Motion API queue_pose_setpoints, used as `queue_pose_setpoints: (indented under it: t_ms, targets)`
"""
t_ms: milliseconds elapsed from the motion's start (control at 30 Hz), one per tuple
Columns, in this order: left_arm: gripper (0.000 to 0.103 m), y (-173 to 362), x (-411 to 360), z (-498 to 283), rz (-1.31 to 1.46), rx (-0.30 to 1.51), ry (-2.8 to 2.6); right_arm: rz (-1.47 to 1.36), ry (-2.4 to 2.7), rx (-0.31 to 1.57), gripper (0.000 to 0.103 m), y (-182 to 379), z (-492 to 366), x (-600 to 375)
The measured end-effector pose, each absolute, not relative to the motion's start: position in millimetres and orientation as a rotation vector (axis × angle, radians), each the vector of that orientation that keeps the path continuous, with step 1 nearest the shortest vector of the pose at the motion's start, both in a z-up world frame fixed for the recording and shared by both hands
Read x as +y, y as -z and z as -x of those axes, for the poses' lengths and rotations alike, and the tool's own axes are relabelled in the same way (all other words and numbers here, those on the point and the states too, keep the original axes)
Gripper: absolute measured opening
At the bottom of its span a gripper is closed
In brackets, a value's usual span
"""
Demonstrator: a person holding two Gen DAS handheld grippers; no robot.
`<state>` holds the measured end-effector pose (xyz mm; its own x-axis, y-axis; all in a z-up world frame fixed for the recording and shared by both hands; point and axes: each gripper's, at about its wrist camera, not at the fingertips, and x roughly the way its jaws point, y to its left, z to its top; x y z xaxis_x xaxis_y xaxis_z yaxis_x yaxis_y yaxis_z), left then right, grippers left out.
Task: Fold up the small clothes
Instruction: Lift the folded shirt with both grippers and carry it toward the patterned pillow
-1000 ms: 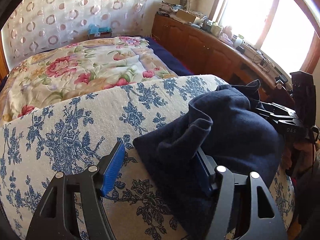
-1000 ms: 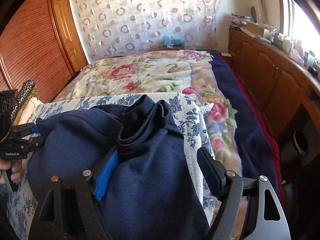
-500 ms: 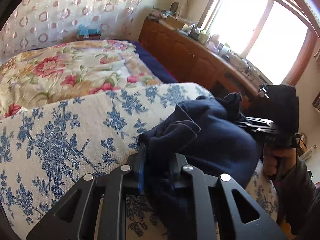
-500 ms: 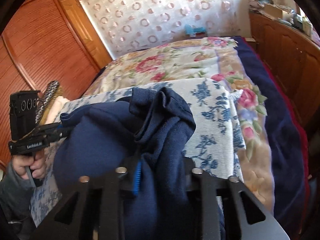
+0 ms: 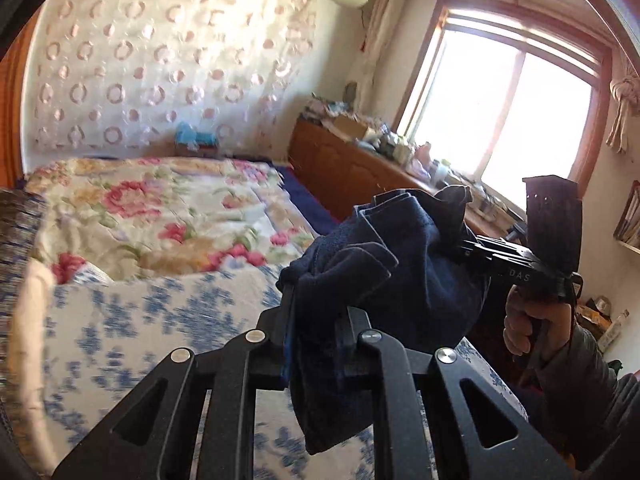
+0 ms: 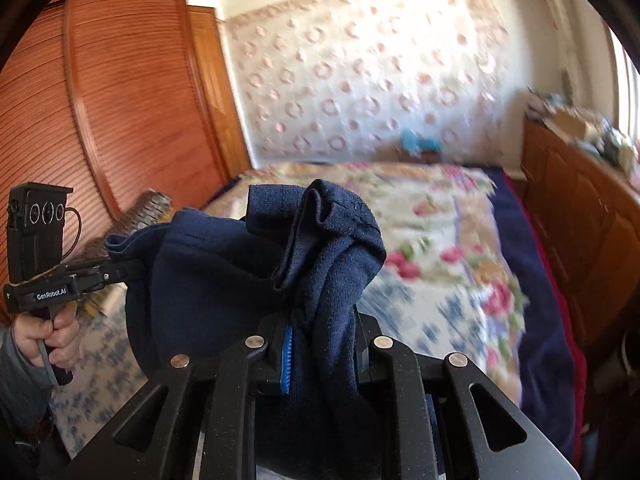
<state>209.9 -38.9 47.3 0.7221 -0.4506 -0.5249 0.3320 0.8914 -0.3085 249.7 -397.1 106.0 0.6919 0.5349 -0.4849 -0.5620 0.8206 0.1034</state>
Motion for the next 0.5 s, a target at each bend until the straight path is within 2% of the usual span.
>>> queue_pose_setpoints:
  t_ms: [300, 500]
  targets:
    - [0.016, -93.9, 81.6, -134.2, 0.208, 0.479, 0.183, 0.177, -0.858, 0.412, 0.020, -153.8, -258.3, -251.6]
    - [0.016, -91.0, 158.6, -104.5, 0.279, 0.443, 0.009, 0.282, -1.003, 0.373, 0.020, -170.4, -276.1, -127.6]
